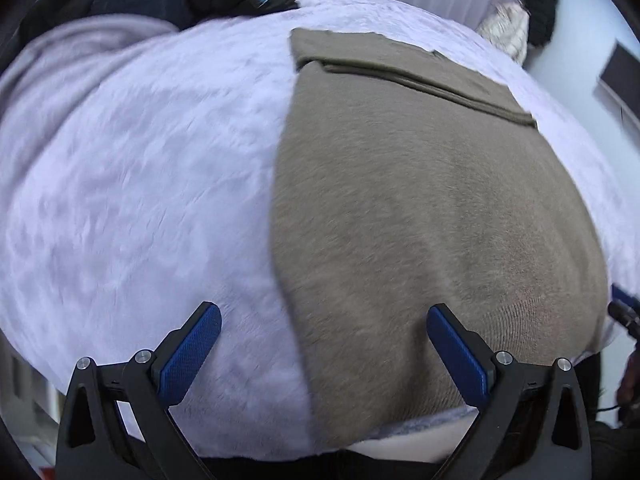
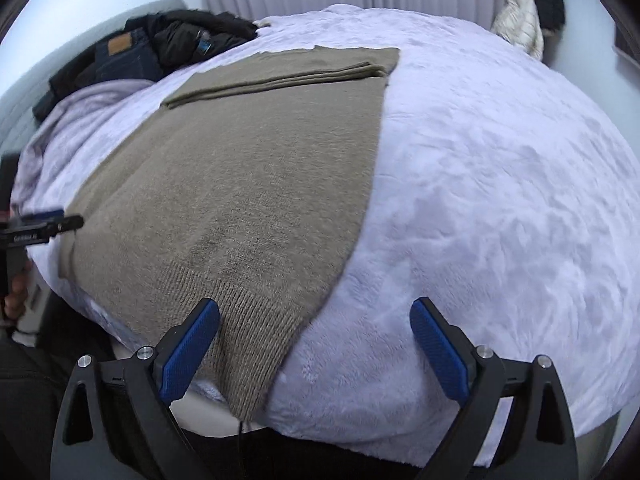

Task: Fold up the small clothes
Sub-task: 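Grasp the khaki sweater hem with the left and right grippers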

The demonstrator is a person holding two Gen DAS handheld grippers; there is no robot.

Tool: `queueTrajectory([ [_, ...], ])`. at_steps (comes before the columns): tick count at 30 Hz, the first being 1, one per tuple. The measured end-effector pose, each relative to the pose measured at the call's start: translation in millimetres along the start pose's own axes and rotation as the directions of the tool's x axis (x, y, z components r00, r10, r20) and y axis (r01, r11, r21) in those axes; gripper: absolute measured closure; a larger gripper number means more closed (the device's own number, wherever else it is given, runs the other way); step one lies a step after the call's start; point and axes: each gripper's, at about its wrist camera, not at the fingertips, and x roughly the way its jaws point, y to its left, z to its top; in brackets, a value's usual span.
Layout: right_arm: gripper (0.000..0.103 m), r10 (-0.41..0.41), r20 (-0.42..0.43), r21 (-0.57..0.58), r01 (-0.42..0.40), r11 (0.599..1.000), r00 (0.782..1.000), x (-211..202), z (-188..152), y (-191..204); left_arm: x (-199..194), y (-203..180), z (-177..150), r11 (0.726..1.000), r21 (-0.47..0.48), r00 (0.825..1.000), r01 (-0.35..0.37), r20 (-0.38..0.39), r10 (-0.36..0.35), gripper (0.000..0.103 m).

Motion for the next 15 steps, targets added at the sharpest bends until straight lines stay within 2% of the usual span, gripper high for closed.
queueTrajectory([
  [3, 0.006, 0.033, 0.014, 0.045, -0.033, 0.998, 0.999, -0.1, -2.6, -3.2, -0.4, 19.5, -4.7, 0.989, -0.078, 0.992, 0.127, -0.005, -0.128, 0.0],
  [4, 0.006, 0.046, 0.016, 0.055, -0.047, 0.997, 0.999, 0.8, -3.5, -3.0, -1.1, 20.7, -5.4, 0.985, -0.088, 0.989, 0.148, 0.001, -0.148, 0.0],
  [8, 0.005, 0.101, 0.026, 0.05, -0.102, 0.994, 0.995, 4.4, -5.4, 6.2, -0.8, 8.9, -4.4, 0.967, -0.076, 0.97, 0.242, 0.016, -0.242, 0.0],
  [10, 0.005, 0.132, 0.03, 0.033, -0.133, 0.991, 0.991, 8.1, -6.1, 14.5, 5.2, -2.9, -2.5, 0.964, -0.055, 0.966, 0.259, 0.01, -0.259, 0.0],
  [13, 0.006, 0.166, 0.027, 0.005, -0.166, 0.986, 0.986, 13.3, -8.4, 24.4, 17.6, -18.9, -2.0, 0.976, -0.027, 0.977, 0.214, -0.008, -0.214, 0.0],
  [15, 0.006, 0.181, 0.034, -0.002, -0.181, 0.983, 0.983, 15.5, -8.9, 27.5, 15.6, -24.5, -2.9, 0.976, -0.009, 0.976, 0.218, 0.01, -0.218, 0.0],
])
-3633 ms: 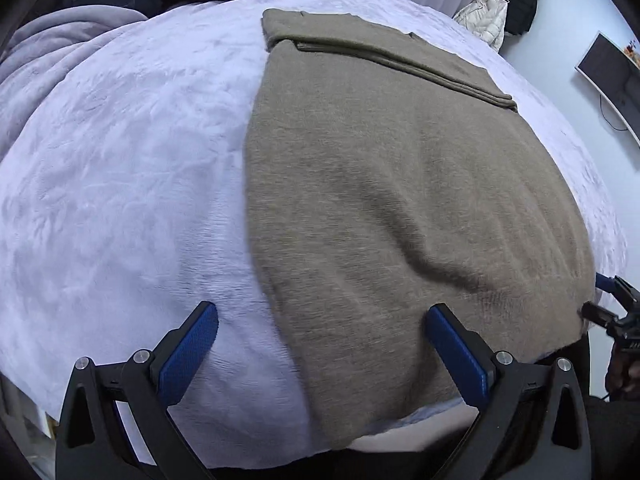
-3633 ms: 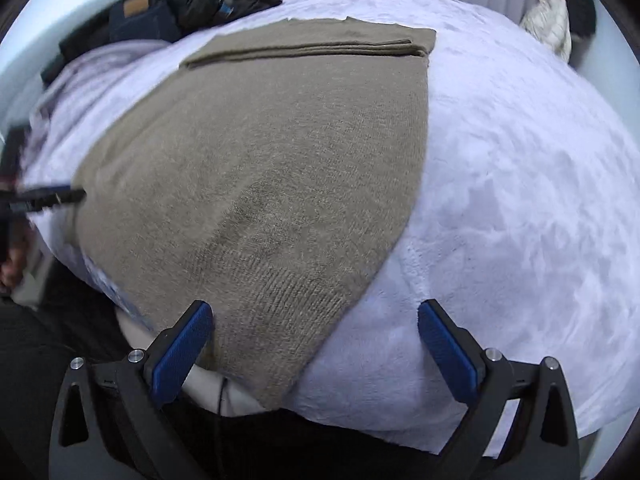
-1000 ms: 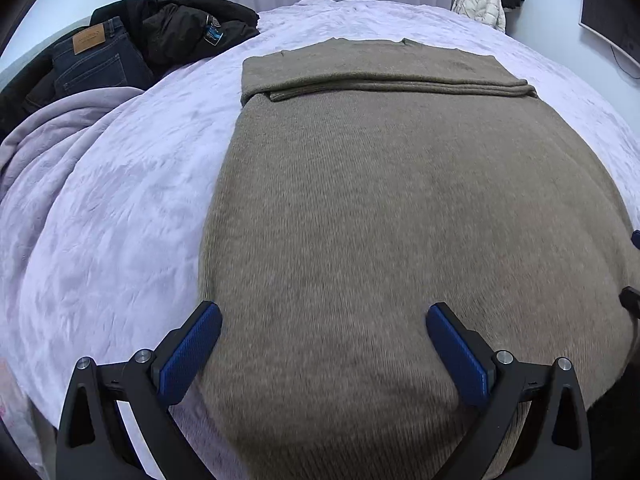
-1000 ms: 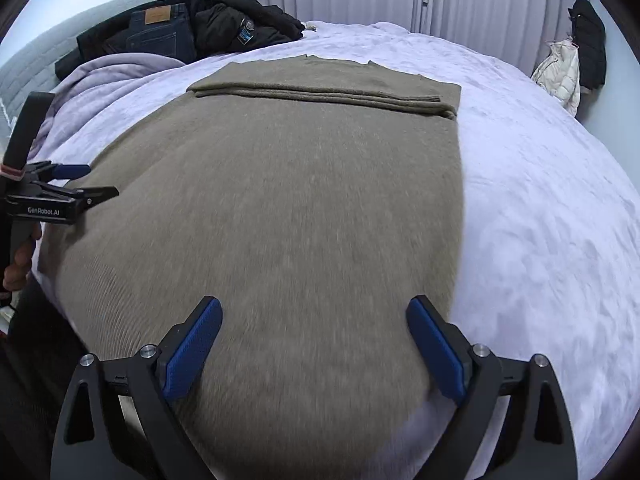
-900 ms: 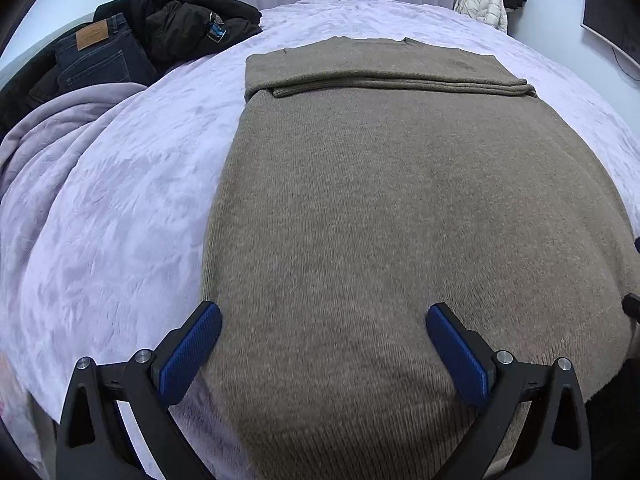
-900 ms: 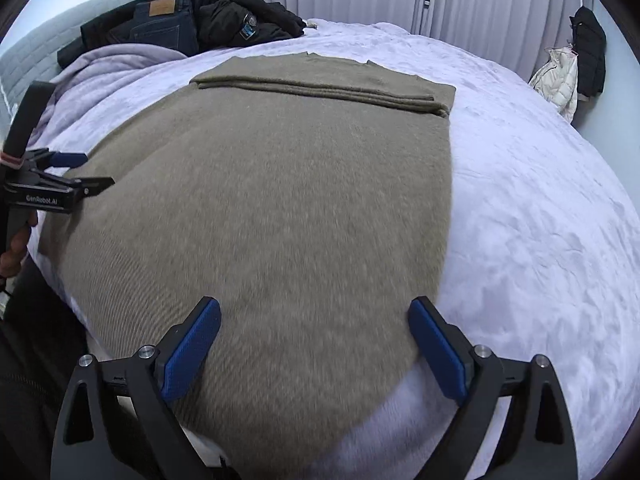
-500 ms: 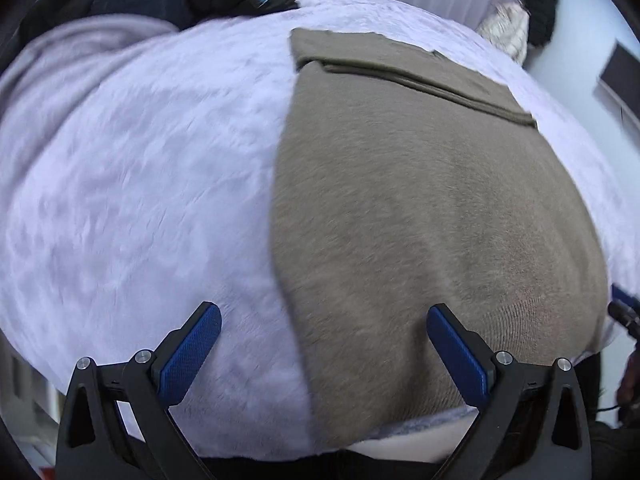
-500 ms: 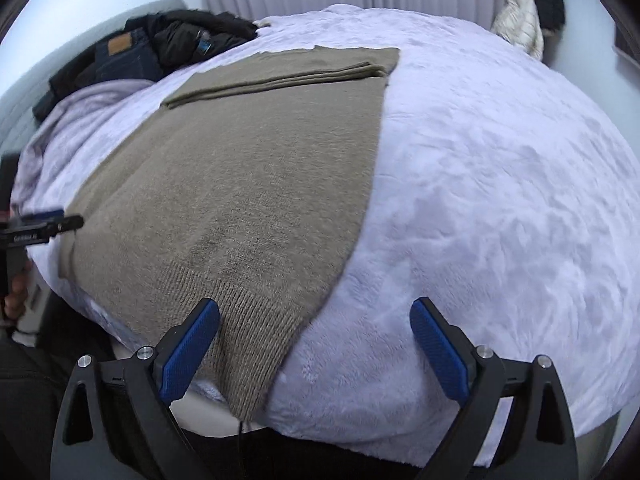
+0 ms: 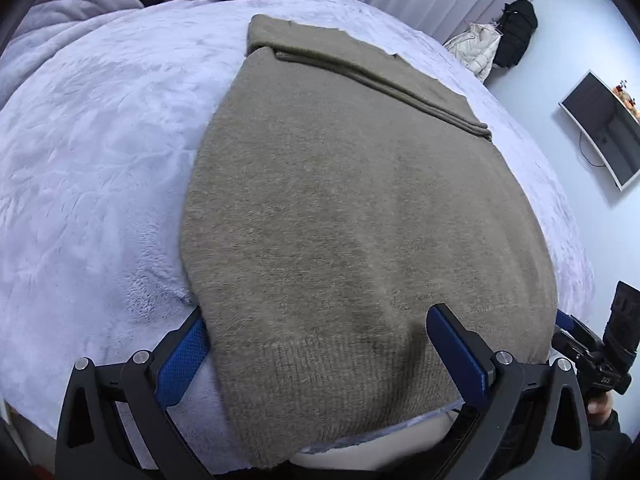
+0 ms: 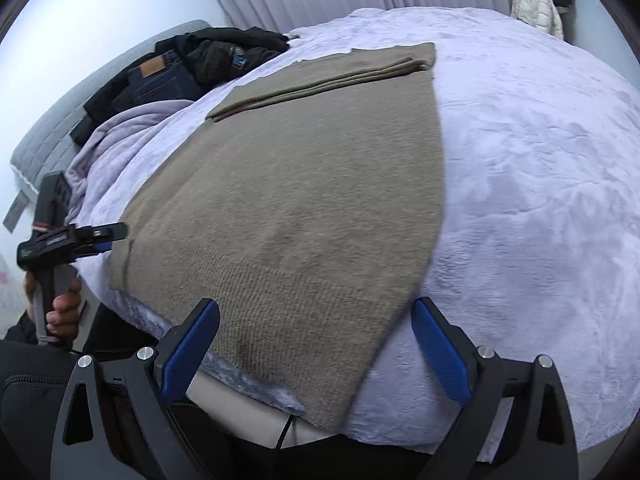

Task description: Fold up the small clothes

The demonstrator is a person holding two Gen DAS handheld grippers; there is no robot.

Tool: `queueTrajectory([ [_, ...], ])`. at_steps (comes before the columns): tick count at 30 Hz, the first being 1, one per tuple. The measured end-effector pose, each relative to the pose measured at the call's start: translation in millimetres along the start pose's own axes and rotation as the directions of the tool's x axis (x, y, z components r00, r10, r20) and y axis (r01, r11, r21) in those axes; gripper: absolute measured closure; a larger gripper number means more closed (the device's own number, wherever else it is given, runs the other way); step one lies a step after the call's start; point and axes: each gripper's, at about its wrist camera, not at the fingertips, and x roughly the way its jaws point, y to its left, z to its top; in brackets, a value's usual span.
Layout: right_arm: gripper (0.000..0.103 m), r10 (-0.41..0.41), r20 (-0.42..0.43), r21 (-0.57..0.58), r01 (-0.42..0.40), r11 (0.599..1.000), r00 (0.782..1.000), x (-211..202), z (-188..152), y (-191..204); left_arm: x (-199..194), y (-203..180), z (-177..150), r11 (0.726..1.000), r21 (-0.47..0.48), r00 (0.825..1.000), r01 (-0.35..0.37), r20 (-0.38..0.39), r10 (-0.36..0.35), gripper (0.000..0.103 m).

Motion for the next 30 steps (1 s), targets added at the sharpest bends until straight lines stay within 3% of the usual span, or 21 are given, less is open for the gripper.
queueTrajectory([
  [4, 0.008, 0.032, 0.018, 0.023, -0.033, 0.999, 0.999, 2.1, -2.1, -2.5, 2.2, -0.2, 1.4, 1.0, -0.007, 1.0, -0.004, 0.011, 0.004, 0.002],
  [6, 0.021, 0.034, 0.022, 0.016, -0.034, 0.999, 0.999, 3.8, -0.3, -0.8, -1.2, 1.7, 0.1, 1.0, -0.009, 0.999, -0.017, 0.027, 0.017, 0.01],
  [8, 0.036, 0.027, 0.017, 0.013, -0.028, 1.0, 0.999, 7.8, 4.2, 0.8, -1.6, 3.1, 3.1, 0.999, -0.004, 0.999, -0.034, 0.042, 0.034, 0.025],
  [10, 0.053, 0.033, 0.014, 0.018, -0.033, 0.999, 0.999, 10.3, 7.8, 0.2, -2.1, 6.9, 4.7, 0.999, 0.002, 0.997, -0.052, 0.048, 0.052, 0.052],
  [14, 0.066, 0.047, 0.002, 0.041, -0.047, 0.998, 0.999, 13.2, 7.7, -6.7, -4.3, 12.9, 5.1, 0.999, 0.012, 0.997, -0.053, 0.052, 0.052, 0.08],
  [16, 0.08, 0.06, -0.001, 0.05, -0.06, 0.997, 0.998, 10.5, 7.5, -7.8, -7.3, 10.1, 4.9, 0.999, 0.029, 0.998, -0.043, 0.055, 0.042, 0.087],
  [21, 0.079, 0.07, -0.02, 0.062, -0.069, 0.996, 0.997, 9.7, 6.4, -8.0, -3.1, 20.0, 5.1, 1.0, -0.009, 0.999, 0.013, 0.032, -0.013, 0.082],
  [23, 0.075, 0.077, -0.018, 0.068, -0.076, 0.995, 0.997, 12.1, 5.6, -8.9, -3.9, 23.5, 4.5, 0.999, -0.02, 0.999, 0.031, 0.033, -0.031, 0.081],
  [27, 0.055, 0.085, -0.013, 0.038, -0.085, 0.996, 0.996, 14.6, 4.7, -0.1, -3.7, 20.9, 4.6, 1.0, -0.019, 0.999, 0.017, 0.028, -0.016, 0.079],
  [28, 0.054, 0.071, -0.012, 0.022, -0.071, 0.997, 0.997, 15.1, 4.5, 3.1, -4.2, 18.9, 5.2, 1.0, -0.015, 1.0, 0.009, 0.026, -0.009, 0.08],
  [30, 0.056, 0.047, -0.017, -0.006, -0.047, 0.999, 0.999, 16.0, 5.3, 8.7, -6.8, 14.6, 7.7, 1.0, -0.006, 1.0, 0.004, 0.026, -0.004, 0.09],
])
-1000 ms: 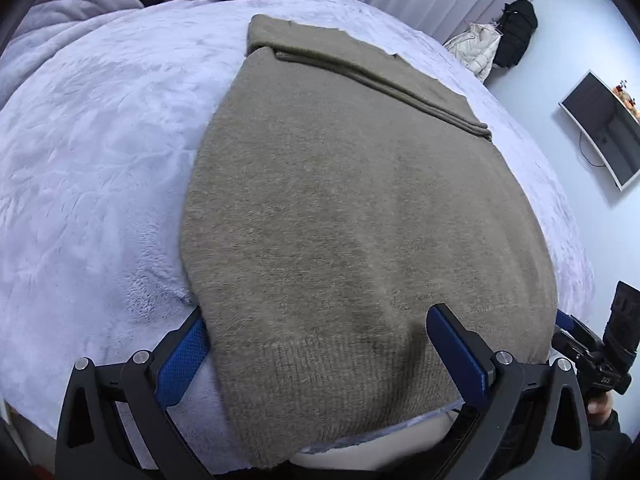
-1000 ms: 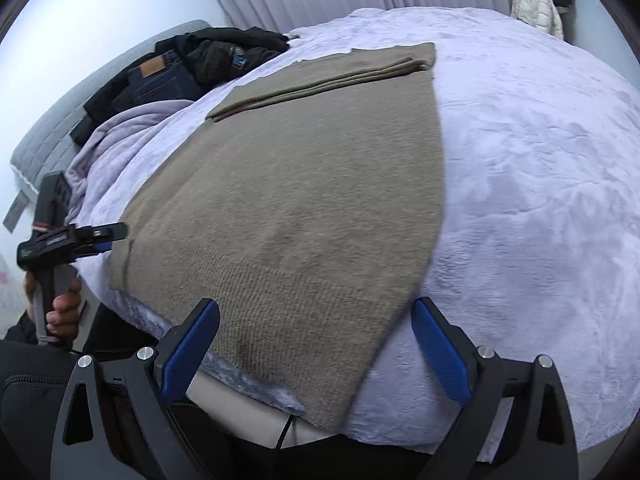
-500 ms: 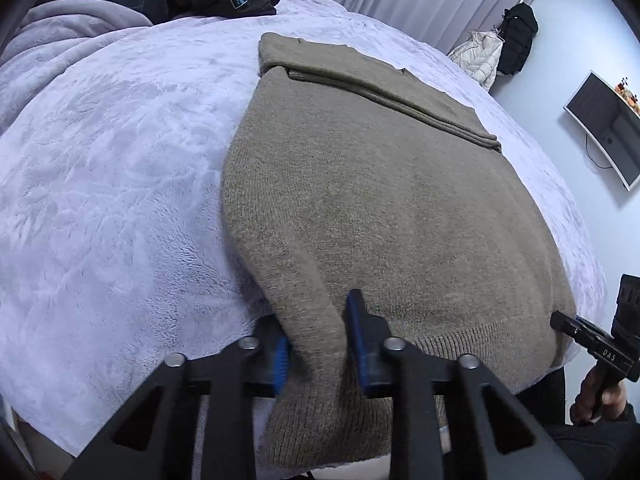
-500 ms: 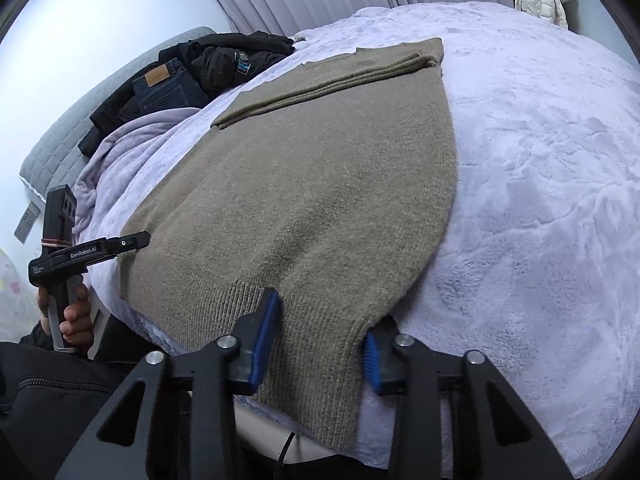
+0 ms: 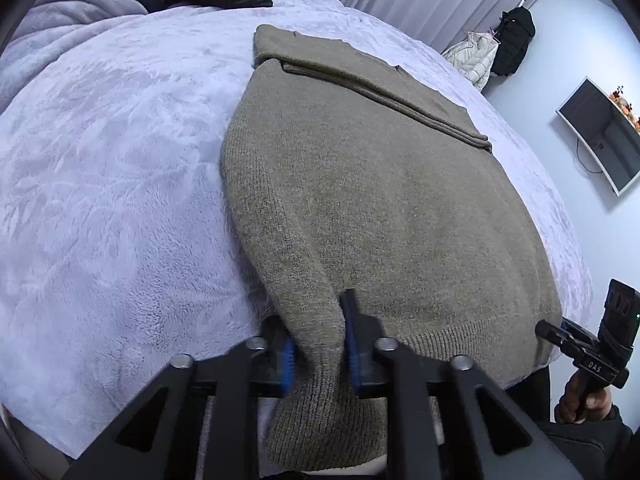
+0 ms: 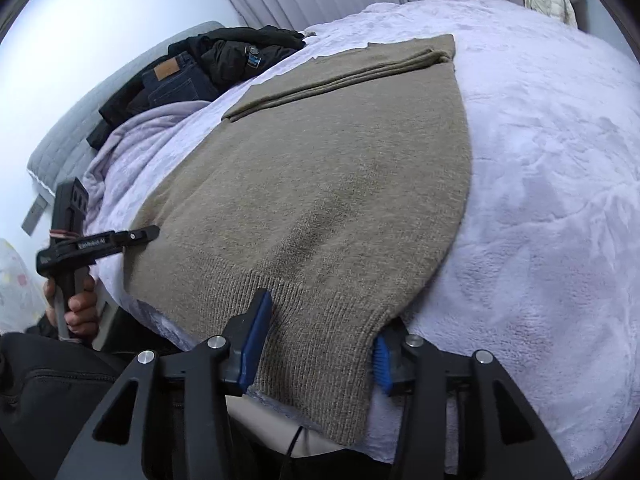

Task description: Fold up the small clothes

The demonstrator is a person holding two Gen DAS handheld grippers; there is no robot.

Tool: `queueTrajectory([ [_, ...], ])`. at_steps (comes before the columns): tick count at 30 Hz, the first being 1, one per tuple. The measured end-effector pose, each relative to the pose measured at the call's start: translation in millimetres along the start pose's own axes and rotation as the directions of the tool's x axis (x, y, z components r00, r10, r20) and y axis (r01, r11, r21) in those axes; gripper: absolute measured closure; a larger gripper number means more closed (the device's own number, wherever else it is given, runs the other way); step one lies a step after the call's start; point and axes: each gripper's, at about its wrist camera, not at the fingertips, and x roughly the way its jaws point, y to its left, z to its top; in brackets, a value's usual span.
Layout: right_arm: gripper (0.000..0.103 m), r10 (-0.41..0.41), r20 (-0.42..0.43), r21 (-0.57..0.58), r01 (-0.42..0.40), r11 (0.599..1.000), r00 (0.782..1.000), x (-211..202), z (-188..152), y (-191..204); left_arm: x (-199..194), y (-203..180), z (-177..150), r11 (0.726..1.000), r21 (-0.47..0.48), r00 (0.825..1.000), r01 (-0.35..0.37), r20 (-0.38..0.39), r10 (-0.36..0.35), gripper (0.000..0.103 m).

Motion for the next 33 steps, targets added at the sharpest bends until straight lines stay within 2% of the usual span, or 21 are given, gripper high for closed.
queueTrajectory([
  [1, 0.073, -0.006, 0.004, -0.006, 0.006, 1.0, 1.0, -1.8, 1.6, 1.2, -0.7, -3.8, 2.4, 1.0, -0.007, 1.0, 0.001, 0.003, -0.001, 0.09],
  [2, 0.085, 0.008, 0.005, -0.001, -0.008, 1.0, 1.0, -4.3, 4.0, 0.3, -4.1, -4.5, 4.5, 1.0, -0.014, 1.0, 0.006, 0.01, -0.006, 0.09],
  [4, 0.09, 0.054, 0.031, 0.03, -0.055, 0.998, 0.998, -12.3, 8.5, -5.0, -12.4, -5.4, 9.8, 1.0, -0.017, 0.999, 0.019, 0.028, -0.019, 0.091],
  [8, 0.091, 0.119, 0.1, 0.04, -0.124, 0.991, 0.988, -31.0, 20.9, -7.8, -33.7, -10.6, 27.1, 0.998, -0.011, 0.993, 0.067, 0.095, -0.065, 0.091],
  [14, 0.092, 0.211, 0.248, 0.041, -0.228, 0.973, 0.946, -59.7, 60.4, -17.1, -49.6, -19.3, 68.6, 0.994, 0.002, 0.978, 0.107, 0.179, -0.106, 0.091],
  [21, 0.092, 0.177, 0.356, 0.03, -0.201, 0.979, 0.918, -62.8, 137.8, -23.7, -45.1, -31.1, 144.9, 0.995, -0.012, 0.965, 0.102, 0.243, -0.096, 0.091],
  [26, 0.092, 0.147, 0.368, 0.049, -0.177, 0.983, 0.918, -46.2, 203.0, -36.9, -18.5, -29.3, 200.2, 0.994, -0.054, 0.97, 0.09, 0.229, -0.075, 0.091],
  [33, 0.092, 0.096, 0.339, 0.096, -0.136, 0.986, 0.936, 2.4, 285.9, -58.8, 42.0, -12.7, 274.4, 0.989, -0.132, 0.982, 0.071, 0.182, -0.046, 0.091],
])
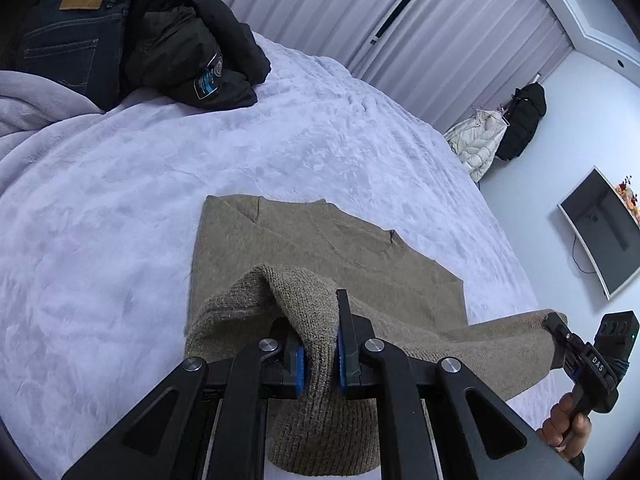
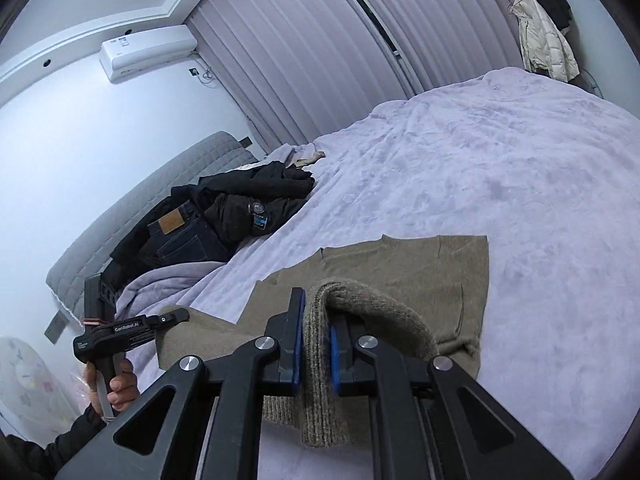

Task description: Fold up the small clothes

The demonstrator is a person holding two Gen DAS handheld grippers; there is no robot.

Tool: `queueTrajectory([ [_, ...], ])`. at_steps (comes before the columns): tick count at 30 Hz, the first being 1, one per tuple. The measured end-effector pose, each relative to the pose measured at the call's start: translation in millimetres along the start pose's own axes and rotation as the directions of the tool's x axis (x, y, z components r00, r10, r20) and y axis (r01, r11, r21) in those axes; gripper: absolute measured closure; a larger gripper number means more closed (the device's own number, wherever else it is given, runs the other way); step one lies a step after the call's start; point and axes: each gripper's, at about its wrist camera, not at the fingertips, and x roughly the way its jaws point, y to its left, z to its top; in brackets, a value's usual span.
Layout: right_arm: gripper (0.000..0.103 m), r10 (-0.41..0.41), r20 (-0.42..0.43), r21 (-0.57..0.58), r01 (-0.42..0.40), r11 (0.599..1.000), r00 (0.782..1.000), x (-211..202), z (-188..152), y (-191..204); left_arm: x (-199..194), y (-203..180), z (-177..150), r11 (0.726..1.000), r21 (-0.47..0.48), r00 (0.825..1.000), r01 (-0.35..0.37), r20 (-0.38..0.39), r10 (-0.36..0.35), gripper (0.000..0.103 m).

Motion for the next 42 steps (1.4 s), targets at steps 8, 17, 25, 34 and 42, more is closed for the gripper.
queueTrajectory([
  [8, 0.092, -0.141, -0.142, 0.129, 0.16, 0.979, 0.98, 118.2, 27.5, -74.9, 126.3, 40.2, 37.5, 0.983, -0.149, 0.978, -0.11, -0.195, 0.08, 0.073],
  [17, 0.031, -0.138, -0.208, 0.274, 0.193, 0.942, 0.968, 130.7, 7.8, -116.1, 82.8, 66.8, 25.9, 0.96, -0.257, 0.985, 0.112, -0.096, -0.141, 0.001],
  [25, 0.029, -0.193, -0.252, -0.216, 0.14, 0.966, 0.948, 95.0, -18.0, -54.7, 67.0, -9.7, -29.7, 0.926, 0.353, 0.964, 0.135, -0.261, -0.041, 0.001],
  [34, 0.029, -0.228, -0.415, -0.416, 0.039, 0.909, 0.881, 169.6, -5.5, -49.4, 147.6, -29.9, 30.6, 0.947, 0.311, 0.966, 0.08, -0.259, 0.003, 0.001],
  [42, 0.029, -0.284, -0.22, -0.171, 0.25, 0.953, 0.933, 141.9, 34.9, -87.2, 96.0, 23.0, 62.9, 0.994, 0.007, 0.989, 0.107, -0.107, -0.106, 0.001],
])
